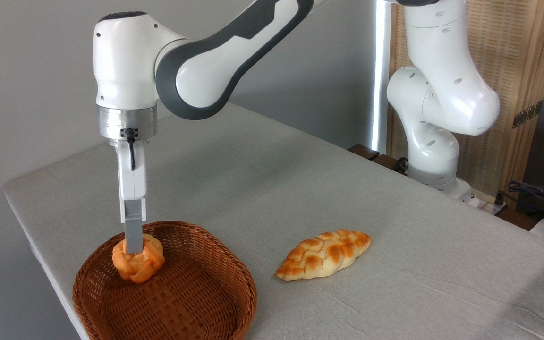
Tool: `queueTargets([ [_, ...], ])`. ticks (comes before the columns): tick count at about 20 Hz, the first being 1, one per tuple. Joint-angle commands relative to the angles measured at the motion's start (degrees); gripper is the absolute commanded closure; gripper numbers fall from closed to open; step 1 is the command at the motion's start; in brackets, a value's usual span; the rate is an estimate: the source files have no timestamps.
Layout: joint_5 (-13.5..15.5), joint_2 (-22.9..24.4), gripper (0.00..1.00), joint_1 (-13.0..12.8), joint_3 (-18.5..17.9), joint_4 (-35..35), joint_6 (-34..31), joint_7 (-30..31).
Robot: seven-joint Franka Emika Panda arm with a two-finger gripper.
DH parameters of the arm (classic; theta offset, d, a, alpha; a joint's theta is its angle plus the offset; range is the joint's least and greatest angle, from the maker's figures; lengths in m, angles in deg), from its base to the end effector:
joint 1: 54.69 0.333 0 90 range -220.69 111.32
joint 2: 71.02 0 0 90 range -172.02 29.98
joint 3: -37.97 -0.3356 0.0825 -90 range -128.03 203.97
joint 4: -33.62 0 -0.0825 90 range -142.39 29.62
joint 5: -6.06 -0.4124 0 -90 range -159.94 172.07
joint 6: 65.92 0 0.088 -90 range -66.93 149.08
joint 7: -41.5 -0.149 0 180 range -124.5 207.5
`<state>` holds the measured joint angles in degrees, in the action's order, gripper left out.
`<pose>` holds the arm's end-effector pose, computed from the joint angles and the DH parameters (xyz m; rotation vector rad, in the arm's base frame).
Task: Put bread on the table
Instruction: 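Close the gripper fingers around the orange bun, then lift the orange bun out of the basket toward the braided roll, then lower the orange bun onto the table beside the braided roll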
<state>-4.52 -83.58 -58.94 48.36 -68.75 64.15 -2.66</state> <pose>0.6682 -0.1569 0.4256 -2.4936 1.5575 -0.3398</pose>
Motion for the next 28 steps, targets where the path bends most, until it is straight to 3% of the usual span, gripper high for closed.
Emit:
queueTargets([
  [1, -0.66, 1.57, 1.0, 0.65, -0.02, -0.38, 0.01, -0.14],
  [6, -0.66, 4.99, 1.0, 0.82, -0.28, -0.38, -4.45, -0.05],
  [11, -1.01, 12.29, 1.0, -1.36, -0.37, -0.82, -24.12, -1.36],
  [13, -3.99, 14.14, 1.0, -1.55, -0.37, -0.82, -29.15, -3.73],
  [16, -5.67, 15.81, 1.0, -1.72, -1.24, -1.17, -34.78, -6.37],
  [19, -6.2, 16.08, 1.0, -2.87, -1.33, -4.58, -35.94, -6.29],
  [22, -11.55, 14.68, 1.0, -4.36, -0.72, -9.6, -35.15, -5.59],
  [27, -12.0, 12.21, 1.0, -5.15, -0.28, -10.66, -35.41, -4.27],
  [28, -11.91, 12.12, 0.94, -5.15, -0.28, -10.75, -35.5, -4.18],
])
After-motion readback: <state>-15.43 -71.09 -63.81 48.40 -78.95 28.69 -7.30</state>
